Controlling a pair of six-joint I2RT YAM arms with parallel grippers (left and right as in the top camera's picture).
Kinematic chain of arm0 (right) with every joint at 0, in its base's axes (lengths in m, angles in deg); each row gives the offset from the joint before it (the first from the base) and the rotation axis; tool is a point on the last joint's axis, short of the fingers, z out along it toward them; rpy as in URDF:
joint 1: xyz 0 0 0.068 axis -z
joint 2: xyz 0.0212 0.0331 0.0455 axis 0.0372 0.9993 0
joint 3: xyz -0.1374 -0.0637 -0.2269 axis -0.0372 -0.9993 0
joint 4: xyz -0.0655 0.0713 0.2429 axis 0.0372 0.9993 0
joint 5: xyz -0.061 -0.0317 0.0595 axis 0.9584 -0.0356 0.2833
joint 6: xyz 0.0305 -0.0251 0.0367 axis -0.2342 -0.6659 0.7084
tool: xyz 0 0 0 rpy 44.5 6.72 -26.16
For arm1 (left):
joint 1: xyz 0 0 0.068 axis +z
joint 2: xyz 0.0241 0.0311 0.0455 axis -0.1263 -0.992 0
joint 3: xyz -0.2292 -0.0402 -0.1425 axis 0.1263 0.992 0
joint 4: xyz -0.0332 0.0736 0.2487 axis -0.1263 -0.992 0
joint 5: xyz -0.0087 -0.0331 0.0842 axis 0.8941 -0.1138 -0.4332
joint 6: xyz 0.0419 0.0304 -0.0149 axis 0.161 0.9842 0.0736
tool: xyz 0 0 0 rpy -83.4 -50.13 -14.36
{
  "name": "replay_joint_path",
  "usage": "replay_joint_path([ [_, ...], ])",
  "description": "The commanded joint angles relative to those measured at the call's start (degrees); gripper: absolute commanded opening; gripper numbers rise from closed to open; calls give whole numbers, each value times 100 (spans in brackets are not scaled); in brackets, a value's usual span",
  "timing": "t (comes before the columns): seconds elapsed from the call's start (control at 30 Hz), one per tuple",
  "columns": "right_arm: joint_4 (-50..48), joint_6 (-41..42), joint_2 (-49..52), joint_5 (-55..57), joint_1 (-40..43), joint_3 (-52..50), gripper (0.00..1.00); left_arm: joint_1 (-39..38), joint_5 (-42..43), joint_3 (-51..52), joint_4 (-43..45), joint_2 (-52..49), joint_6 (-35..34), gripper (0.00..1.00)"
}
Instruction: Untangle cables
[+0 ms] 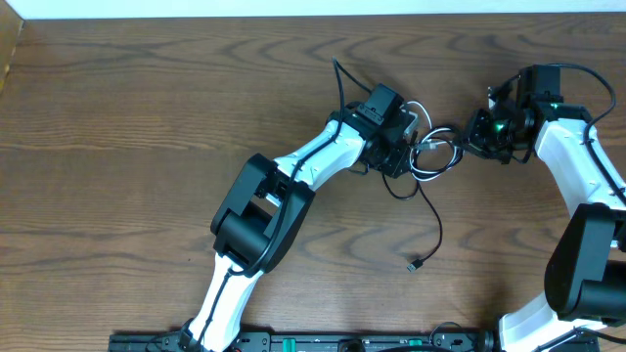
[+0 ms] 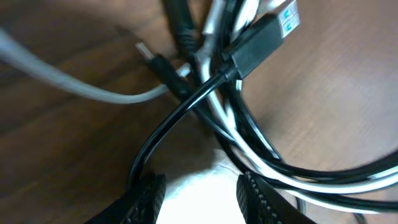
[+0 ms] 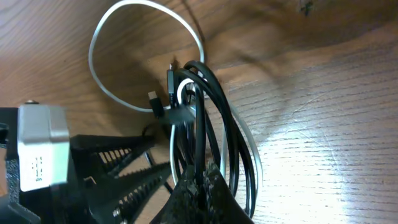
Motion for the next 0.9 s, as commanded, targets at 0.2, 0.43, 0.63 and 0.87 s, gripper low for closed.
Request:
replay_joint_path([
  [0.2, 87, 133, -4, 577, -24, 83, 1, 111, -3381, 0, -1169, -131, -1561, 45],
  [0.43, 138, 251, -4, 664, -39, 83, 1, 223, -1478, -2, -1231, -101, -1346, 45],
  [0.63, 129, 162, -2, 354, -39, 83, 1, 223, 975, -4, -645, 509, 66, 56],
  [0.87, -251, -341, -4, -1635, -33, 83, 1, 210, 1191, -2, -612, 1370, 1318, 62],
])
